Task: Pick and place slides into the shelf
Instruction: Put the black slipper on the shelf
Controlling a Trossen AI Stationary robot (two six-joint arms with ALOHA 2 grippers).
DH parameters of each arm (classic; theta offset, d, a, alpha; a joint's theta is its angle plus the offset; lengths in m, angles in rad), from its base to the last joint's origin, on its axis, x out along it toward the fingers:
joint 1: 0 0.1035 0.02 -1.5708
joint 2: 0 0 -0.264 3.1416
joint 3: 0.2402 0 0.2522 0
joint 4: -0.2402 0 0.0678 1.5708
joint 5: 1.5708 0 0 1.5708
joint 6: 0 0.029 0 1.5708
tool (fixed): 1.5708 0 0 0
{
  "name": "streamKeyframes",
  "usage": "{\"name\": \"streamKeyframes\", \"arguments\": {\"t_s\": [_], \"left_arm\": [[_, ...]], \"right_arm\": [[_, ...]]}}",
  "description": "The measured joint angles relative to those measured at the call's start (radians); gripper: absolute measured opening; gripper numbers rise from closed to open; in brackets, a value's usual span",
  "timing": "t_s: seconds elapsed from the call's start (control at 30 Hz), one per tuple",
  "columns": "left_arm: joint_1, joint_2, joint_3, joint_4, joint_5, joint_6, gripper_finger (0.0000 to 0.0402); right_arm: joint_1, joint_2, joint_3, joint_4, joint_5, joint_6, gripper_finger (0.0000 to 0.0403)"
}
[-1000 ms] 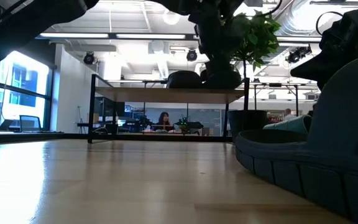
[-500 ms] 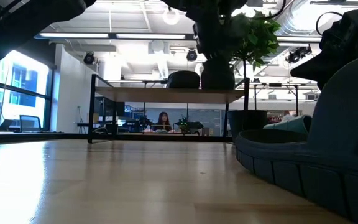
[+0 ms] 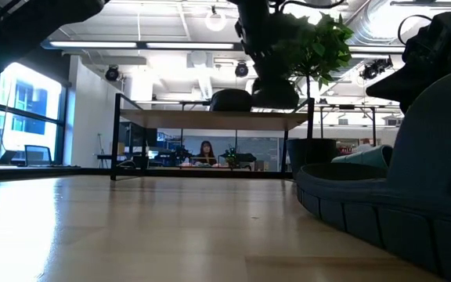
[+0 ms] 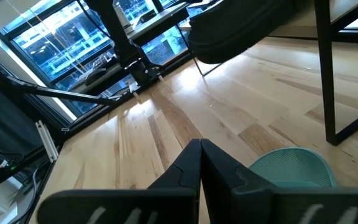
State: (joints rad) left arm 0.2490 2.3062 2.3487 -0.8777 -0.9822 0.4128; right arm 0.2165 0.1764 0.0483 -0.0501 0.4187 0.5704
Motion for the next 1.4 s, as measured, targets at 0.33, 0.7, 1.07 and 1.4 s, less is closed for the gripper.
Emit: {"name": "streamKeyframes", "arguments": {"t_s": [0.33,0.7,1.07,1.4], "left_arm": [[0.028,0.000,-0.008,-0.013,0.002,-0.040,0.0255],[0.026,0.000,0.007,-0.073,0.139,-0.070,0.0275],[0.024,-0.067,0.008,-0.149,0.161,-0.155,0.0275],[0.026,-0.226,0.008,-0.441,1.004,-0.338,0.0275]], "right_arm": [[0.000,0.000,-0.001,0.005,-0.001,0.008,0.0000],[0.000,0.000,-0.001,0.009,-0.003,0.009,0.0000],[0.000,0.000,-0.001,0.010,-0.007,0.008,0.0000],[0.000,-0.002,-0.001,0.017,-0.009,0.033,0.0000]]}}
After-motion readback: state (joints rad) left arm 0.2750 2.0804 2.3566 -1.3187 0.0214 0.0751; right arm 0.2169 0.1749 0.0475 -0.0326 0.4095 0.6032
